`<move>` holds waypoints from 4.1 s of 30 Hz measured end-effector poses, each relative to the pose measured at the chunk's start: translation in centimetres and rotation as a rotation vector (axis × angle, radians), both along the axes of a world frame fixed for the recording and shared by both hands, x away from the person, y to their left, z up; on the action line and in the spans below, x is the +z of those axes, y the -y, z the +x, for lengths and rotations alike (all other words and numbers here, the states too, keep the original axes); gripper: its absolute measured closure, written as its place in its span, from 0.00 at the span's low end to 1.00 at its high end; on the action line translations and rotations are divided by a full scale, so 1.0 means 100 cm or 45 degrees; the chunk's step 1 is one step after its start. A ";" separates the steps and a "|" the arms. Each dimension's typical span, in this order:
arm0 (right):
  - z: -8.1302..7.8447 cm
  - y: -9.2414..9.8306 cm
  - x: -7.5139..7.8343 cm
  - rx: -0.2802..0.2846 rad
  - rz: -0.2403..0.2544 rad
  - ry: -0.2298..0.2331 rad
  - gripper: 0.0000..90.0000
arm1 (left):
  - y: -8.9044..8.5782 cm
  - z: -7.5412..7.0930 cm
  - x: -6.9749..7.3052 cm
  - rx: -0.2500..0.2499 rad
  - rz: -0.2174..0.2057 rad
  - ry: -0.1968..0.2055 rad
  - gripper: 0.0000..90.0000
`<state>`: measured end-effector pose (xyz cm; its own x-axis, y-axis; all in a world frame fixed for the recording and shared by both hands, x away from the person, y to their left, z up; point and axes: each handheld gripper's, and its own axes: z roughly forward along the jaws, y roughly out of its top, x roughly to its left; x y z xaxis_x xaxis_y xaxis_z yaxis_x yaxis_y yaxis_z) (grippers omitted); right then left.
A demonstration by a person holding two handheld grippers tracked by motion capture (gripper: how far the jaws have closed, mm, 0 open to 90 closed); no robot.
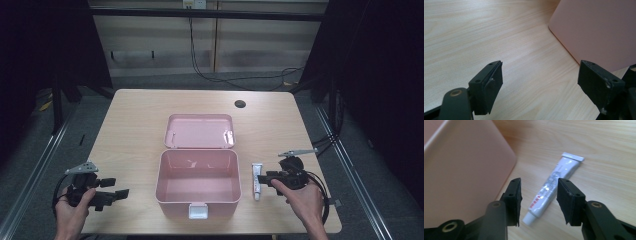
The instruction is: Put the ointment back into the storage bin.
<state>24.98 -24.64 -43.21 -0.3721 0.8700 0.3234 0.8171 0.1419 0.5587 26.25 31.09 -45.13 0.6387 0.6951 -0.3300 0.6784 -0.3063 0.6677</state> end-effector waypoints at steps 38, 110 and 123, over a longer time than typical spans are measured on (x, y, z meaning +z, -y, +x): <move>0.044 -0.034 -0.009 -0.058 -0.349 -0.531 0.67 | 0.000 0.000 0.000 -0.006 0.005 -0.009 0.22; 0.043 -0.027 -0.002 0.263 -0.574 -0.421 0.79 | 0.000 0.001 0.000 0.002 -0.001 -0.011 0.22; 0.028 -0.024 0.014 0.615 -0.621 -0.429 0.79 | 0.000 0.001 0.001 0.004 -0.002 -0.010 0.22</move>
